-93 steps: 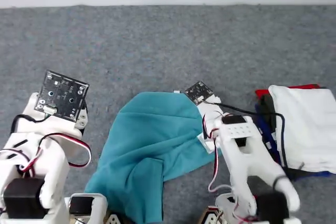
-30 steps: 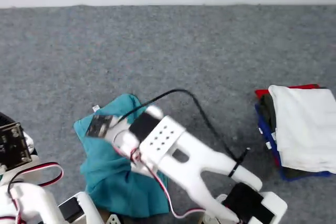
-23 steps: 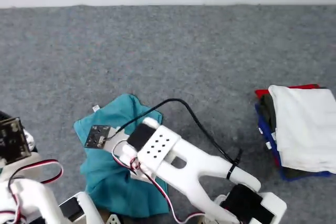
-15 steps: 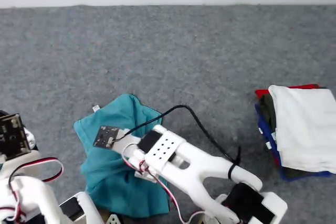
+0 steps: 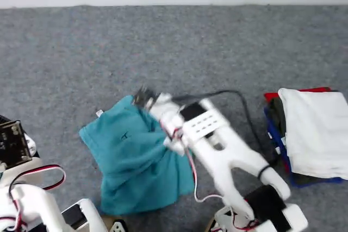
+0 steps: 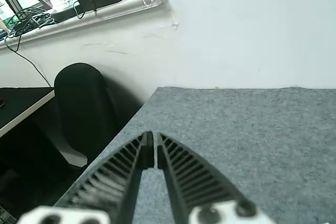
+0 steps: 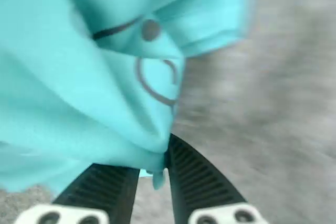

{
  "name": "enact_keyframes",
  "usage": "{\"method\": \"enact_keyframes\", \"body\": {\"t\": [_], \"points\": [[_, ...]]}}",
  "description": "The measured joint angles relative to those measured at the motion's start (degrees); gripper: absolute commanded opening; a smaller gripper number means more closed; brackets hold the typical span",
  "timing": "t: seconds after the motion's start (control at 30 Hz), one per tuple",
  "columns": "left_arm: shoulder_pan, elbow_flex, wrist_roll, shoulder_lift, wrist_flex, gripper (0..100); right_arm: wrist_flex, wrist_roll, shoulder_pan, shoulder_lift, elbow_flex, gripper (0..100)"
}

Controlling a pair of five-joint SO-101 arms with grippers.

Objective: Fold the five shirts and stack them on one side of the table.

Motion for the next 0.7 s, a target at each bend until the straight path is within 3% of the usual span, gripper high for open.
{"method": "enact_keyframes", "body": {"t": [0.17,0.4,0.53,0.7], "points": [[0.0,0.0,0.0,0.0,0.0,2,8.0,1.1,5.6,-2.6,-18.7,1.0],[0.0,0.0,0.0,0.0,0.0,2,12.5,6.6,5.6,-2.8,-41.6,1.0],[0.0,0.0,0.0,0.0,0.0,2,17.3,7.7,5.5,-3.3,-41.8,1.1],[0.0,0.0,0.0,0.0,0.0,2,19.6,7.7,5.5,-3.4,-27.9,4.3]]}}
